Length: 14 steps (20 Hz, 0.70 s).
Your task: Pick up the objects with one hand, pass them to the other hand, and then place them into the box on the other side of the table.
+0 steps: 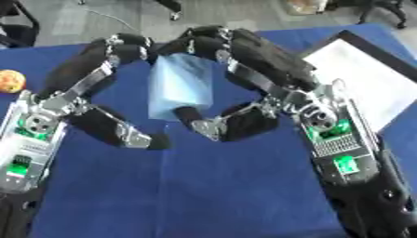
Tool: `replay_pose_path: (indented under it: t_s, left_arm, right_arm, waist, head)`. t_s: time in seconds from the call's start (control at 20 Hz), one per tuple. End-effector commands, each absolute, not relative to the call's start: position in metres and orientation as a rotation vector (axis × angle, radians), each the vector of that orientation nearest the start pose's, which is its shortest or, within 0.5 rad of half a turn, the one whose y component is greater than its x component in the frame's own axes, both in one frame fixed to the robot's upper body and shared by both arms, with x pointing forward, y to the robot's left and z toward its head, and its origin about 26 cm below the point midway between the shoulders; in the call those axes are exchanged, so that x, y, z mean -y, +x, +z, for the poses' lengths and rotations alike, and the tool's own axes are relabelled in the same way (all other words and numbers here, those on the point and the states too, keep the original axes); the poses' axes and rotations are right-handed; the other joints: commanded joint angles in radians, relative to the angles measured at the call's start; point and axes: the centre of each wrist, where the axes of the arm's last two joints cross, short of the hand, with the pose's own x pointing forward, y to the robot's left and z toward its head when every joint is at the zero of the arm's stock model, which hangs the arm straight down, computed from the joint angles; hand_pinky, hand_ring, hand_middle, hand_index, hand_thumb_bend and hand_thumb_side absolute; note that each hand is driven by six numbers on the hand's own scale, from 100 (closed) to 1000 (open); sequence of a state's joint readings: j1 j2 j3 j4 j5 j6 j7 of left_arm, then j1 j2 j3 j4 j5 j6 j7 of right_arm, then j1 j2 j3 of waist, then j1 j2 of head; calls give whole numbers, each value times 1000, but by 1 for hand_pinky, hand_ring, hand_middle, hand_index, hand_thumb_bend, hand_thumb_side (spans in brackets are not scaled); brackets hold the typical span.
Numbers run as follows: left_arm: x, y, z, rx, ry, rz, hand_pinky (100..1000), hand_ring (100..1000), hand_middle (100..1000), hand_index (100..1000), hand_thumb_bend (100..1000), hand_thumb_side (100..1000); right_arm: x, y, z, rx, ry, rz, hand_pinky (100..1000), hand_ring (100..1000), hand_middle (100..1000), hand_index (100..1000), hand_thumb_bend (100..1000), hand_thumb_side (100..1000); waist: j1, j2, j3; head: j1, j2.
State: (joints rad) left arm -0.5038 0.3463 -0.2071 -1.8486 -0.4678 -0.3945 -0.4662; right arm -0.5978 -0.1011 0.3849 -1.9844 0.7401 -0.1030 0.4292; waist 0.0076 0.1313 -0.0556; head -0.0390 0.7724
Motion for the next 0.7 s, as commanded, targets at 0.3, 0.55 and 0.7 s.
replay_pose_path:
  t_s: [0.3,0.55,0.7]
  left_arm:
    - [-211,335,217,-2717,-510,2111,842,670,708,870,915,563]
    - [-217,344,205,-2835,-583,2076,840,659,702,871,899,562]
    - [-220,350,199,-2944,-628,2018,839,649,692,866,886,568]
  right_arm:
    - [105,290,252,-3028,464,-1671,695,581,177,485,100,100]
    - [107,288,252,-3060,415,-1646,693,581,176,487,100,100]
    - [107,287,252,-3065,382,-1642,692,581,176,488,100,100]
  waist:
    - [-3,-15,-2]
    - [-4,-15,-5]
    - [-4,-14,-5]
  head:
    - [-5,-2]
    - [-5,-2]
    - [-7,-2]
